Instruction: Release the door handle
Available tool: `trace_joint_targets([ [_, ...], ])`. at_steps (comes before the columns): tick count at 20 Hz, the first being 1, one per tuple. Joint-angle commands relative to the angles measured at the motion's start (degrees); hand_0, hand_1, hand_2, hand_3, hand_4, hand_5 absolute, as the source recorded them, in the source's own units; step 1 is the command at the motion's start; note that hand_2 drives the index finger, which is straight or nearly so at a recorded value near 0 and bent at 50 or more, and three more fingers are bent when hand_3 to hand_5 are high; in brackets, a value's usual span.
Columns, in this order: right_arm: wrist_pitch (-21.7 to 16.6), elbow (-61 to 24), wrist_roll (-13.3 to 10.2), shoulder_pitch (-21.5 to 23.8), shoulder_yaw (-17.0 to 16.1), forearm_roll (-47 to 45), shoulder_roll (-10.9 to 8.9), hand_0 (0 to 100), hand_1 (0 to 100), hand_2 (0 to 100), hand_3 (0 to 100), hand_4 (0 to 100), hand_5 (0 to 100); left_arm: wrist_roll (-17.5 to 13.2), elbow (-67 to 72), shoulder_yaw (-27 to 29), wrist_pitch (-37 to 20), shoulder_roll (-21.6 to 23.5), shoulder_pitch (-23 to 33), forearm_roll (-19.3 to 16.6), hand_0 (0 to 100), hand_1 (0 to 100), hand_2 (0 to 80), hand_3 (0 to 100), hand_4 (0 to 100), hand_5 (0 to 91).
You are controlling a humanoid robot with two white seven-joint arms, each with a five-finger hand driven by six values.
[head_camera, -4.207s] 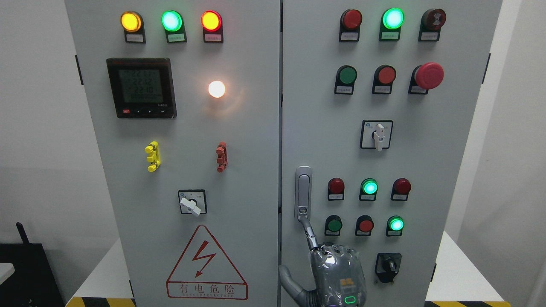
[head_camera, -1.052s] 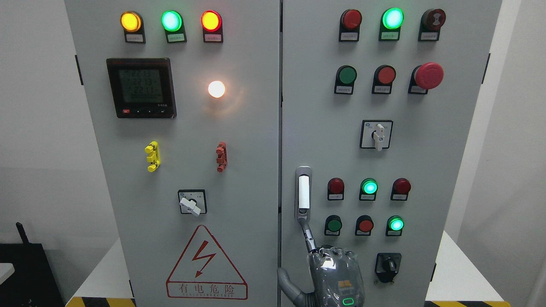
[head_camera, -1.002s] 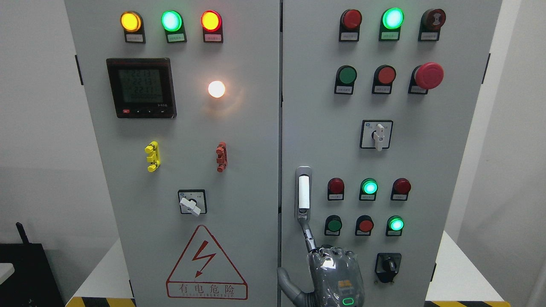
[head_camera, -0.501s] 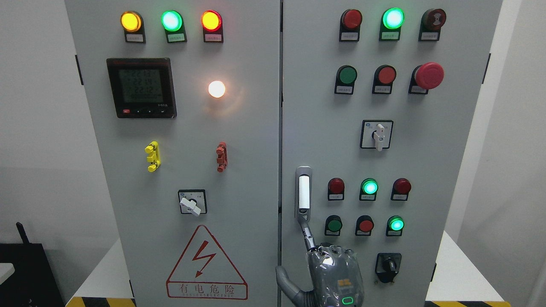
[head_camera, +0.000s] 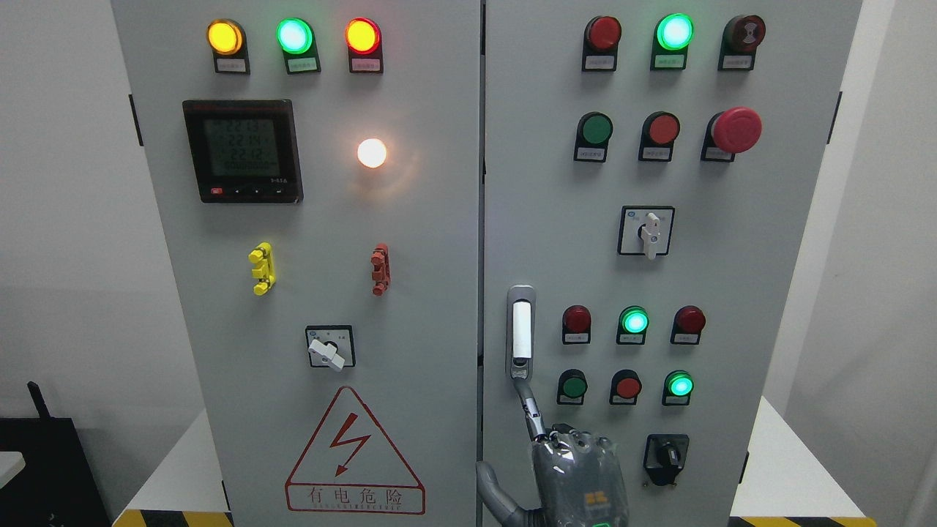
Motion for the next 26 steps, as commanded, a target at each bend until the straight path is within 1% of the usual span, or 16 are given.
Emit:
trace_joint_targets([
  [1, -2.5, -0.9, -2.5, 2.1, -0.4, -4.5, -0.2, 39, 21, 14, 100, 92, 100, 0.0, 0.5, 0.1, 0.0, 0.0, -0.2, 0.0, 12, 39, 0.0, 0, 0, 0.0],
  [3, -2.9, -0.9, -3.0, 2.6, -0.4, -5.4, -0.28, 42, 19, 32, 100, 93, 100, 0.0, 0.5, 0.1, 0.0, 0.0, -0.2, 0.0, 12, 39, 0.0, 0, 0, 0.0],
  [4, -3.0, -0.9, -3.2, 2.7, -0.6, -5.5, -0.29, 43, 17, 41, 100, 93, 100, 0.0, 0.5, 0.1, 0.0, 0.0, -0.2, 0.0, 12, 39, 0.0, 0, 0, 0.0],
  [6, -4.8, -0.9, -3.9, 4.0, -0.8, -5.6, -0.2, 47, 10, 50, 100, 93, 100, 0.0, 0.5, 0.1, 0.0, 0.0, -0.2, 0.0, 12, 39, 0.0, 0, 0, 0.0],
  [7, -5.9, -0.9, -4.2, 4.4, -0.9, -6.5, -0.2, 47, 9, 53, 100, 93, 100, 0.0, 0.5, 0.1, 0.0, 0.0, -0.2, 0.0, 12, 39, 0.0, 0, 0, 0.0],
  [8, -7.2, -0.9, -4.6, 4.8, -1.0, -7.7, -0.2, 48, 3, 59, 100, 94, 100, 0.0, 0.5, 0.1, 0.0, 0.0, -0.2, 0.0, 12, 39, 0.0, 0, 0, 0.0],
  [9, -8.0, -0.9, -5.0, 5.3, -1.1, -8.9, -0.2, 49, 0, 64, 100, 94, 100, 0.0, 0.5, 0.1, 0.0, 0.0, -0.2, 0.0, 12, 39, 0.0, 0, 0, 0.0],
  [10, -8.7, -0.9, -5.4, 5.7, -1.1, -9.9, -0.11, 48, 0, 65, 100, 94, 100, 0.0, 0.5, 0.1, 0.0, 0.0, -0.2, 0.0, 12, 39, 0.0, 0, 0, 0.0],
  [11, -9.3, -0.9, -5.6, 6.1, -1.1, -11.2, -0.02, 47, 0, 69, 100, 94, 100, 0.0, 0.5, 0.1, 0.1, 0.0, -0.2, 0.0, 12, 39, 0.0, 0, 0, 0.0],
  [12, -9.4, -0.9, -5.7, 6.2, -1.2, -12.3, -0.02, 45, 0, 72, 100, 94, 100, 0.0, 0.5, 0.1, 0.1, 0.0, -0.2, 0.0, 12, 39, 0.0, 0, 0, 0.0],
  [15, -9.5, -0.9, -6.3, 6.5, -1.1, -16.4, -0.02, 41, 0, 79, 100, 95, 100, 0.0, 0.5, 0.1, 0.0, 0.0, -0.2, 0.0, 12, 39, 0.0, 0, 0, 0.0],
  [18, -9.5, -0.9, -6.3, 6.7, -1.0, -20.5, -0.02, 36, 0, 85, 100, 96, 100, 0.0, 0.5, 0.1, 0.1, 0.0, -0.2, 0.0, 12, 39, 0.0, 0, 0, 0.0],
  [20, -9.5, -0.9, -6.3, 6.7, -0.9, -21.9, -0.11, 35, 0, 88, 100, 96, 100, 0.0, 0.5, 0.1, 0.0, 0.0, -0.2, 0.0, 12, 39, 0.0, 0, 0, 0.0],
  [26, -9.5, -1.3, -6.9, 6.1, -0.8, -22.3, -0.46, 35, 0, 96, 100, 98, 100, 0.0, 0.5, 0.1, 0.0, 0.0, -0.2, 0.0, 12, 39, 0.0, 0, 0, 0.0],
])
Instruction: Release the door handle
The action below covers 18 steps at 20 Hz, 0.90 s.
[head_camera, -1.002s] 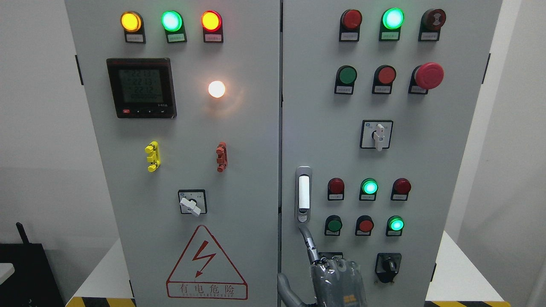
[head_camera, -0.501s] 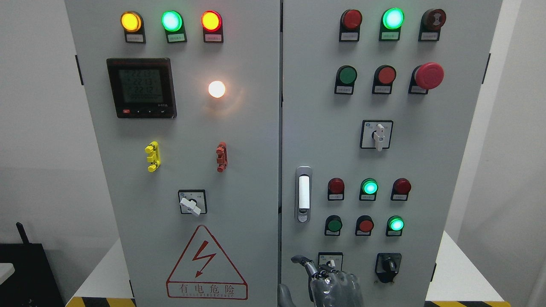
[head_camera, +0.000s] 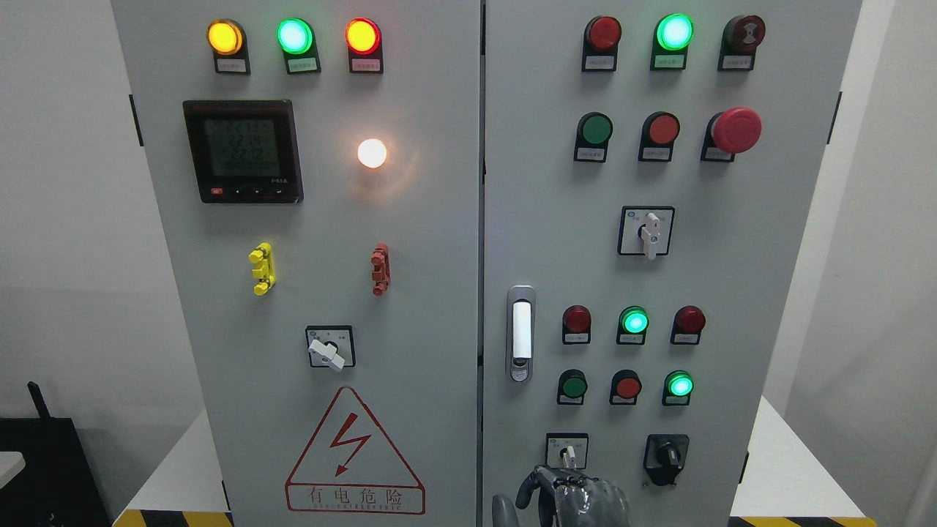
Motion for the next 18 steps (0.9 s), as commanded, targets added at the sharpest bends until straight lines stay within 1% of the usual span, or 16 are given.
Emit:
trace_joint_targets([
  [1, -0.1, -0.5, -0.2, -0.3, 0.0, -2.1, -0.4, 35, 0, 97, 100, 98, 100, 0.0, 0.5, 0.1, 0.0, 0.0, -0.2, 0.0, 12, 39, 0.0, 0, 0, 0.0],
  [3, -0.2, -0.6, -0.3, -0.4, 0.0, -2.1, -0.49, 34, 0, 100, 100, 97, 100, 0.0, 0.5, 0.1, 0.0, 0.0, -0.2, 0.0, 12, 39, 0.0, 0, 0, 0.0],
  [5, -0.9, -0.8, -0.6, -0.9, -0.1, -2.1, -0.49, 34, 0, 100, 100, 100, 100, 0.0, 0.5, 0.1, 0.0, 0.0, -0.2, 0.0, 12, 39, 0.0, 0, 0, 0.0],
  [10, -1.3, -0.8, -0.4, -2.0, -0.2, -2.0, -0.84, 34, 0, 100, 100, 100, 100, 0.0, 0.5, 0.1, 0.0, 0.0, -0.2, 0.0, 12, 39, 0.0, 0, 0, 0.0],
  [12, -1.3, -0.9, -0.4, -2.2, -0.1, -1.6, -1.63, 35, 0, 100, 100, 100, 100, 0.0, 0.5, 0.1, 0.0, 0.0, -0.2, 0.0, 12, 39, 0.0, 0, 0, 0.0],
  [14, -1.2, -1.2, -0.3, -2.3, -0.1, -1.3, -1.81, 35, 0, 100, 100, 100, 100, 0.0, 0.5, 0.1, 0.0, 0.0, -0.2, 0.0, 12, 39, 0.0, 0, 0, 0.0],
  [18, -1.1, -1.3, -0.2, -3.2, -0.1, 2.8, -1.81, 36, 0, 100, 100, 100, 100, 0.0, 0.5, 0.1, 0.0, 0.0, -0.2, 0.0, 12, 39, 0.0, 0, 0, 0.0],
])
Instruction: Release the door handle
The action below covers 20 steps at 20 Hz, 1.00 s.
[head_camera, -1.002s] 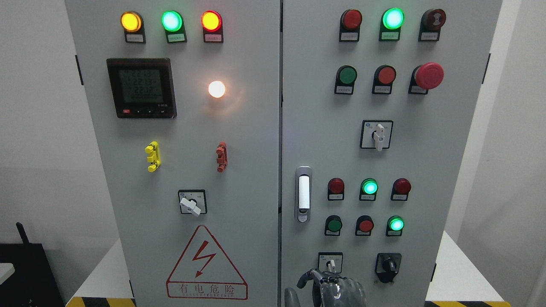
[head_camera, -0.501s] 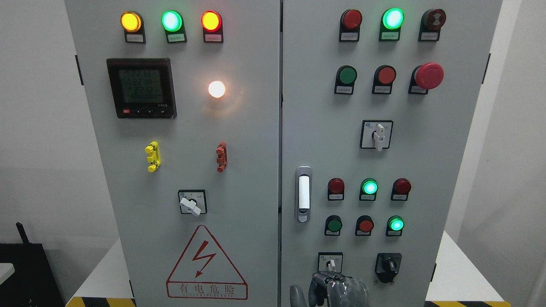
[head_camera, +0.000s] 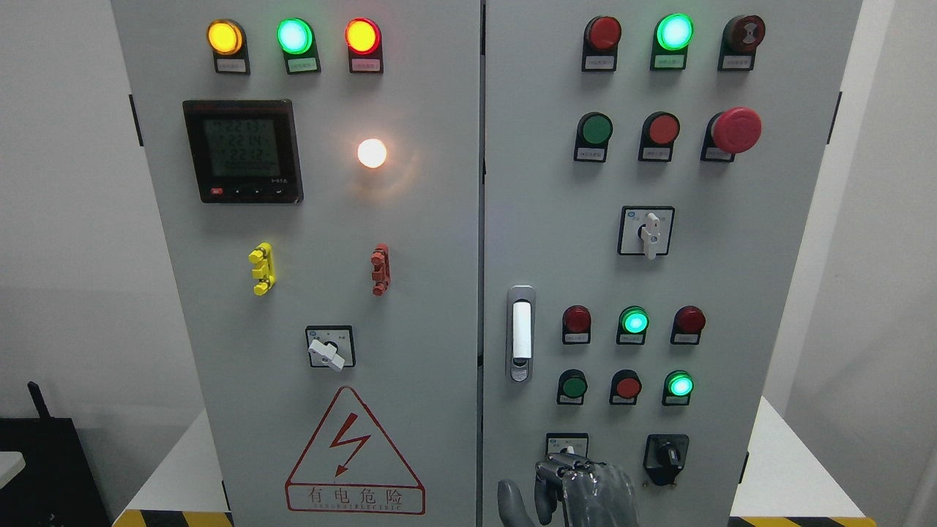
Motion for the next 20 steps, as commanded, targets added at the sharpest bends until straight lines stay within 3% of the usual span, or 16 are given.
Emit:
trace_joint_targets([
  [1, 0.2, -0.6, 0.5, -1.0, 0.0, 4.1, -0.74, 36, 0, 100, 100, 100, 100, 0.0, 0.5, 0.1, 0.0, 0.0, -0.2, 0.0, 12, 39, 0.0, 0, 0, 0.0],
  [5, 0.2, -0.9, 0.6, -1.5, -0.2, 9.1, -1.18, 36, 0, 100, 100, 100, 100, 0.0, 0.5, 0.1, 0.0, 0.0, -0.2, 0.0, 12, 39, 0.0, 0, 0, 0.0],
  [8, 0.2, -1.4, 0.6, -1.3, -1.4, 14.4, -2.85, 35, 0, 100, 100, 100, 100, 0.0, 0.5, 0.1, 0.0, 0.0, -0.2, 0.0, 12, 39, 0.0, 0, 0, 0.0],
  [15, 0.6, -1.4, 0.6, -1.3, -3.7, 19.1, -3.11, 35, 0, 100, 100, 98, 100, 0.0, 0.5, 0.1, 0.1, 0.0, -0.2, 0.0, 12, 39, 0.0, 0, 0, 0.0],
  [20, 0.7, -2.3, 0.6, -1.3, -4.2, 22.0, -5.84, 34, 1, 100, 100, 99, 100, 0.0, 0.5, 0.1, 0.0, 0.0, -0.2, 0.0, 12, 39, 0.0, 0, 0, 0.0],
])
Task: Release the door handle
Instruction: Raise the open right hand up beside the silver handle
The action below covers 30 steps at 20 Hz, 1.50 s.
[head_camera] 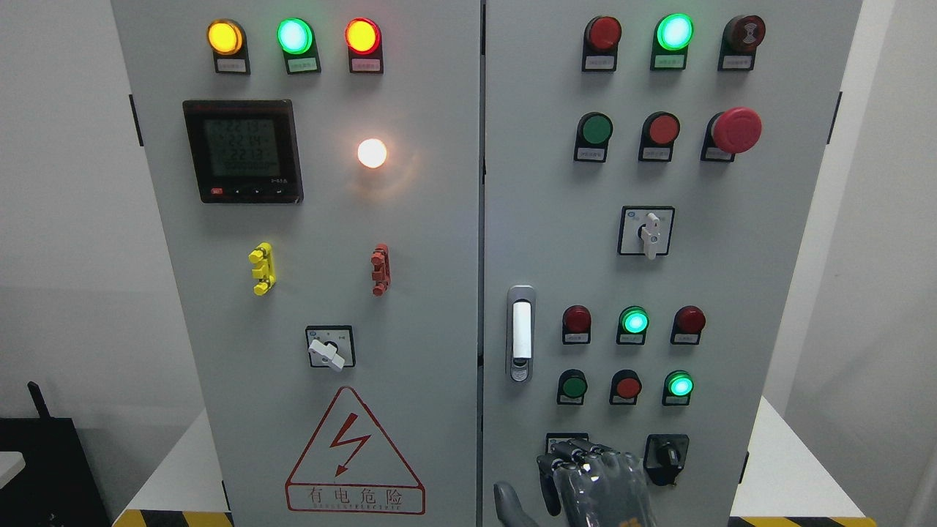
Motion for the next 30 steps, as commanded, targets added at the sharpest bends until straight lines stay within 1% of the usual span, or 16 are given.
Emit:
trace_joint_targets([
  [1, 0.1, -1.1, 0.1, -0.1, -2.1, 4.1, -3.15, 34, 1, 100, 100, 99, 100, 0.0, 0.5, 0.1, 0.0, 0.0, -0.2, 0.0, 12, 39, 0.0, 0, 0, 0.0],
  [6, 0.2, -1.6, 0.3, 0.0, -2.7, 6.9, -3.15, 34, 5, 100, 100, 100, 100, 0.0, 0.5, 0.1, 0.0, 0.0, -0.2, 0.0, 12, 39, 0.0, 0, 0, 0.0],
  [9, 0.2, -1.6, 0.4, -0.3, -2.8, 8.1, -2.45, 34, 6, 100, 100, 100, 100, 0.0, 0.5, 0.1, 0.0, 0.0, -0.2, 0.0, 12, 39, 0.0, 0, 0, 0.0],
  [11, 0.2, -1.6, 0.4, -0.4, -2.8, 9.2, -2.45, 34, 7, 100, 100, 100, 100, 0.0, 0.5, 0.1, 0.0, 0.0, -0.2, 0.0, 12, 39, 0.0, 0, 0, 0.0],
  [14, 0.2, -1.4, 0.1, -1.2, -2.9, 10.0, -2.36, 34, 9, 100, 100, 93, 100, 0.0, 0.5, 0.1, 0.0, 0.0, -0.2, 0.0, 12, 39, 0.0, 0, 0, 0.0],
  [15, 0.2, -1.4, 0.1, -1.5, -2.9, 10.0, -2.28, 34, 10, 100, 100, 92, 100, 0.0, 0.5, 0.1, 0.0, 0.0, -0.2, 0.0, 12, 39, 0.0, 0, 0, 0.0],
  [16, 0.2, -1.3, 0.1, -1.7, -2.9, 10.1, -1.93, 34, 10, 100, 100, 92, 100, 0.0, 0.5, 0.1, 0.0, 0.0, -0.2, 0.0, 12, 39, 0.0, 0, 0, 0.0],
  [18, 0.6, -1.2, 0.1, -1.8, -2.8, 10.2, -0.18, 34, 10, 100, 100, 92, 100, 0.0, 0.5, 0.1, 0.0, 0.0, -0.2, 0.0, 12, 39, 0.0, 0, 0, 0.0],
  [20, 1.1, -0.9, 0.2, -2.0, -2.7, 11.4, 0.88, 34, 10, 100, 100, 92, 100, 0.0, 0.5, 0.1, 0.0, 0.0, -0.2, 0.0, 12, 39, 0.0, 0, 0, 0.0],
  [26, 1.3, 2.1, 0.3, -4.2, -2.7, 11.8, 4.49, 35, 10, 100, 100, 92, 100, 0.0, 0.5, 0.1, 0.0, 0.0, -0.2, 0.0, 12, 39, 0.0, 0, 0, 0.0],
  [29, 2.2, 3.2, 0.3, -4.7, -2.8, 11.7, 5.28, 35, 10, 100, 100, 93, 100, 0.0, 0.5, 0.1, 0.0, 0.0, -0.2, 0.0, 12, 39, 0.0, 0, 0, 0.0],
  [30, 2.3, 3.3, 0.3, -5.0, -2.8, 11.7, 5.54, 35, 10, 100, 100, 95, 100, 0.0, 0.5, 0.1, 0.0, 0.0, -0.2, 0.0, 12, 39, 0.0, 0, 0, 0.0],
])
